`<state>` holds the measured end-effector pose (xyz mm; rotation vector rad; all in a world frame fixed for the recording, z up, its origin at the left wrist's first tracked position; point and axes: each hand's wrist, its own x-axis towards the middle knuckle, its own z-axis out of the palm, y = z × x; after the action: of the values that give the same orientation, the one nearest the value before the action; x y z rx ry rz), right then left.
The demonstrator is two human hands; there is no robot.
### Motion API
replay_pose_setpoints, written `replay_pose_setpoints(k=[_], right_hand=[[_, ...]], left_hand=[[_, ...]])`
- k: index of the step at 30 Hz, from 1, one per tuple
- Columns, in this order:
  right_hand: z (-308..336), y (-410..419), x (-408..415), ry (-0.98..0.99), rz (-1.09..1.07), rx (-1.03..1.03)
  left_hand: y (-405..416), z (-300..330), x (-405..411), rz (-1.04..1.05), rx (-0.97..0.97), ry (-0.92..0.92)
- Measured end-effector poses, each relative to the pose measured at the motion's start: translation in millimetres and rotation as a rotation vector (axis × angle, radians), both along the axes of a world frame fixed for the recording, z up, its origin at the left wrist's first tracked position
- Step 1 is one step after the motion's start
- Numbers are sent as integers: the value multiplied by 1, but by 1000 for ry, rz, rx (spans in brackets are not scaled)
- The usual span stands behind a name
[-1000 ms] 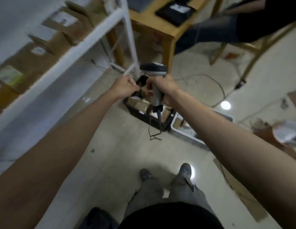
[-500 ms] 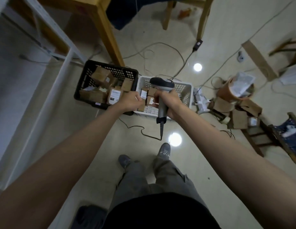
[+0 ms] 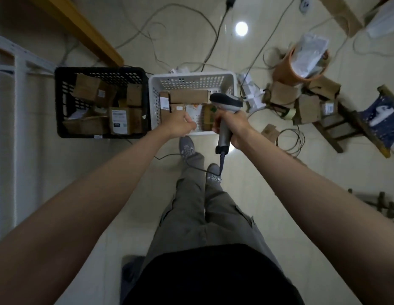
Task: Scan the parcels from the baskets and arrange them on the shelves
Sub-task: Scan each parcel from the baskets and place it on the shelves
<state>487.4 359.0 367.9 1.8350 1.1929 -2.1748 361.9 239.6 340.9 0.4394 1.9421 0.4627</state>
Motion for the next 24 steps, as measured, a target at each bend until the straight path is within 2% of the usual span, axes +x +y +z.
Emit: replay_pose_setpoints(k=[9, 14, 24], right_hand=[[-105, 45, -24, -142, -107, -20], [-173, 49, -35, -214, -78, -82], [-348, 71, -37, -287, -77, -154]], left_hand=[[34, -98, -44, -71, -85, -48], [31, -168, -49, -81, -151, -108], [53, -351, -23, 134, -205, -190]])
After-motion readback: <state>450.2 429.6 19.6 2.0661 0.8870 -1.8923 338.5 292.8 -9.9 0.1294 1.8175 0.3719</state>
